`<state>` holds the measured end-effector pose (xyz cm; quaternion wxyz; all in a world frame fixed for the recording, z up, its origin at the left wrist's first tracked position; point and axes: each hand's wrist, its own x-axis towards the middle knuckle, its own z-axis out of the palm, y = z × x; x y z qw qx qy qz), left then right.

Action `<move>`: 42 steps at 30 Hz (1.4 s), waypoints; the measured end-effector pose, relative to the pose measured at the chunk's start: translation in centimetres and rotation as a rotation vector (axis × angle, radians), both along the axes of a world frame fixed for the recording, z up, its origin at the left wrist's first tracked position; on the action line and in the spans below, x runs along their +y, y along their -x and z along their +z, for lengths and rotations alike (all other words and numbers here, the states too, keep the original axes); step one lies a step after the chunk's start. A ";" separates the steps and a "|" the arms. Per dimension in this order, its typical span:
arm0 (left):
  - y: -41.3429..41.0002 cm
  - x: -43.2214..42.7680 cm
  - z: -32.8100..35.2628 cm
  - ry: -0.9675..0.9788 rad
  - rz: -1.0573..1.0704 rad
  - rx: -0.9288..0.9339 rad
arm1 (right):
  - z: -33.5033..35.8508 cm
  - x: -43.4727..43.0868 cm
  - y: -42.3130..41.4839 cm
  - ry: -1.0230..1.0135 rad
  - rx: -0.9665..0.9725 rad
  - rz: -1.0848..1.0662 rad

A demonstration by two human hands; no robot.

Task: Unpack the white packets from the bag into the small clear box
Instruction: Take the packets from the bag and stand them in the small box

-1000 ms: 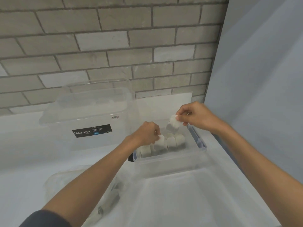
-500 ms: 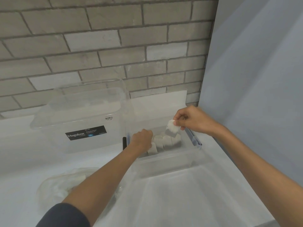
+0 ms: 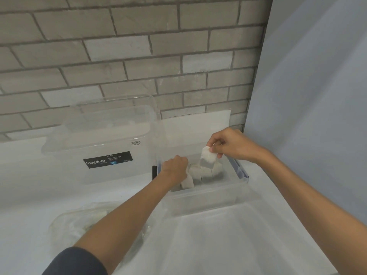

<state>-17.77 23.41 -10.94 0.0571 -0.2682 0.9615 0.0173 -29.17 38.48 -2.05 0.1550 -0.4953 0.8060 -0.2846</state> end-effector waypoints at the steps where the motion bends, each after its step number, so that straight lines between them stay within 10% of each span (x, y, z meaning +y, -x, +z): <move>1: -0.1 -0.1 0.4 -0.043 0.004 0.025 | 0.0 -0.3 0.0 -0.009 -0.007 0.008; 14: -2.4 -1.2 4.5 -0.208 -0.014 0.338 | -7.0 -6.6 -0.5 -0.478 0.092 0.082; 42: -9.1 -1.1 7.8 -0.242 0.006 0.510 | 1.6 -6.4 -4.9 -0.109 0.186 0.109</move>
